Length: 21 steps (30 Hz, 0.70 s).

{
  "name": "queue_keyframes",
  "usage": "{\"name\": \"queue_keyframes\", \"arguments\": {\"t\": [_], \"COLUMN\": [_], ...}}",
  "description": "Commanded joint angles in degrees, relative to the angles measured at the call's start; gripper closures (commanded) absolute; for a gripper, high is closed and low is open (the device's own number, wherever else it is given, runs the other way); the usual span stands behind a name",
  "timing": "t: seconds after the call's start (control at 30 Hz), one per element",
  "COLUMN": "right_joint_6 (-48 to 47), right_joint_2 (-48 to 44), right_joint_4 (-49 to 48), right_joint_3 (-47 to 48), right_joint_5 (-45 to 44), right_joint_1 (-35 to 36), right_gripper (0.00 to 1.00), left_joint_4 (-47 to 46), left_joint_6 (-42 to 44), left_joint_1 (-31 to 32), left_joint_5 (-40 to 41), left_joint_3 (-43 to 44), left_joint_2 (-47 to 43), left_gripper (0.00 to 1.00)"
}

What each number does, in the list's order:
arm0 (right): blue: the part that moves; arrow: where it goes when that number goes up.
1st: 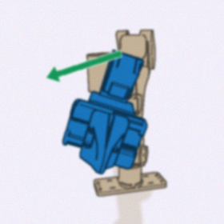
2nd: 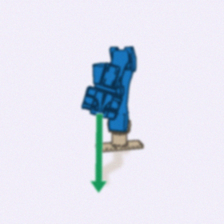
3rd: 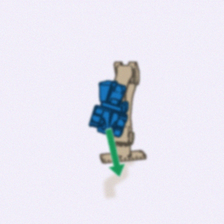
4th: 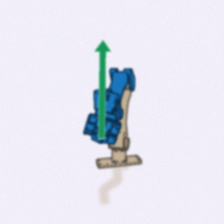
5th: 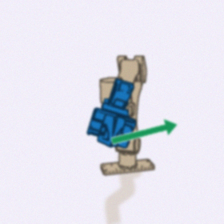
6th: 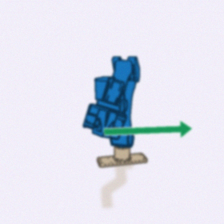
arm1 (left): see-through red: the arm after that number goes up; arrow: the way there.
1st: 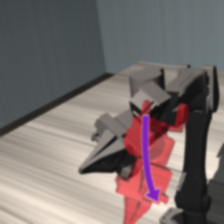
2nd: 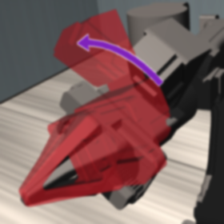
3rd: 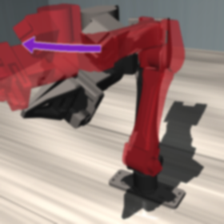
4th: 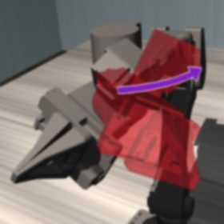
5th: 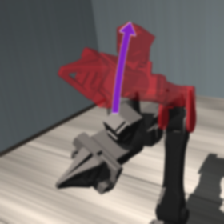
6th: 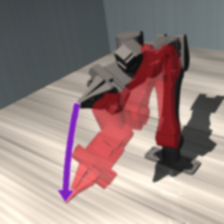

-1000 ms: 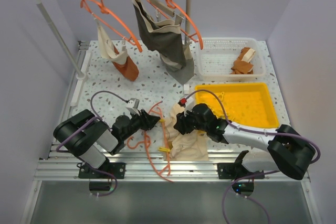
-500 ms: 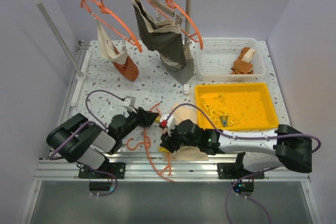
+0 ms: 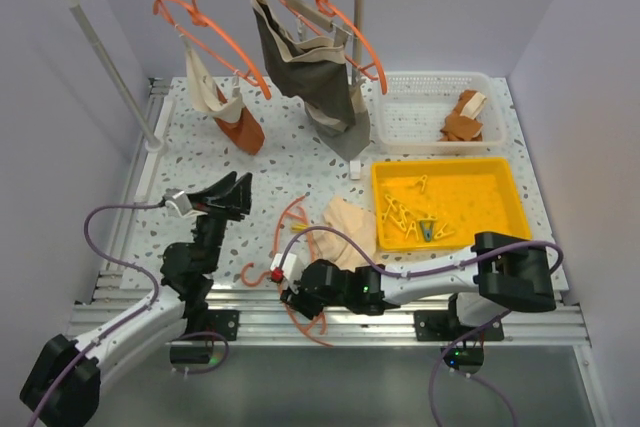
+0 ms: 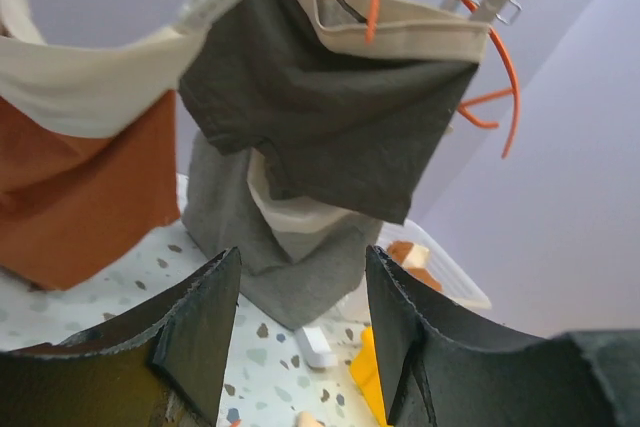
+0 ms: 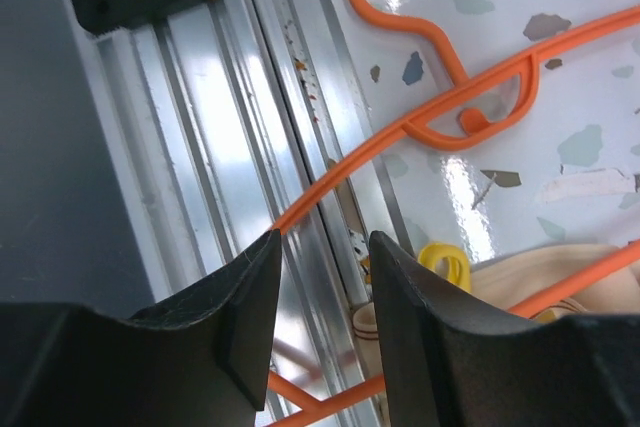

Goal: Clip the underwear to the hanger
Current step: Pick up the hanger at the center of the board.

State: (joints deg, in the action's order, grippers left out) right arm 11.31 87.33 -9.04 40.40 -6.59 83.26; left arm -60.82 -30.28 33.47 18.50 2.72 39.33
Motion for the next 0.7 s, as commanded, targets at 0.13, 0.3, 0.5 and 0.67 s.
{"name": "queue_keyframes", "arguments": {"t": [0.13, 0.3, 0.5, 0.67], "right_joint_6": [4.0, 8.3, 13.7, 16.5], "right_joint_2": [3.8, 8.5, 10.2, 13.8], "right_joint_4": [0.8, 3.5, 7.4, 13.3], "right_joint_3": [7.0, 10.2, 12.5, 16.1], "right_joint_5": [-1.1, -4.5, -8.5, -12.6], "right_joint_1": [2.3, 3.4, 5.6, 7.3], "right_gripper": [0.56, 0.56, 0.56, 0.57], "left_joint_4": [15.6, 17.4, 20.2, 22.1], "left_joint_6": [2.6, 2.4, 2.0, 1.7], "left_joint_1": [-0.5, -0.4, -0.5, -0.5], "left_joint_5": [9.6, 9.2, 8.5, 8.2], "left_joint_3": [-4.7, -4.0, -3.4, -3.3], "left_joint_2": [-6.0, -5.2, -5.9, -7.6], "left_gripper": [0.43, 0.43, 0.43, 0.43]}}
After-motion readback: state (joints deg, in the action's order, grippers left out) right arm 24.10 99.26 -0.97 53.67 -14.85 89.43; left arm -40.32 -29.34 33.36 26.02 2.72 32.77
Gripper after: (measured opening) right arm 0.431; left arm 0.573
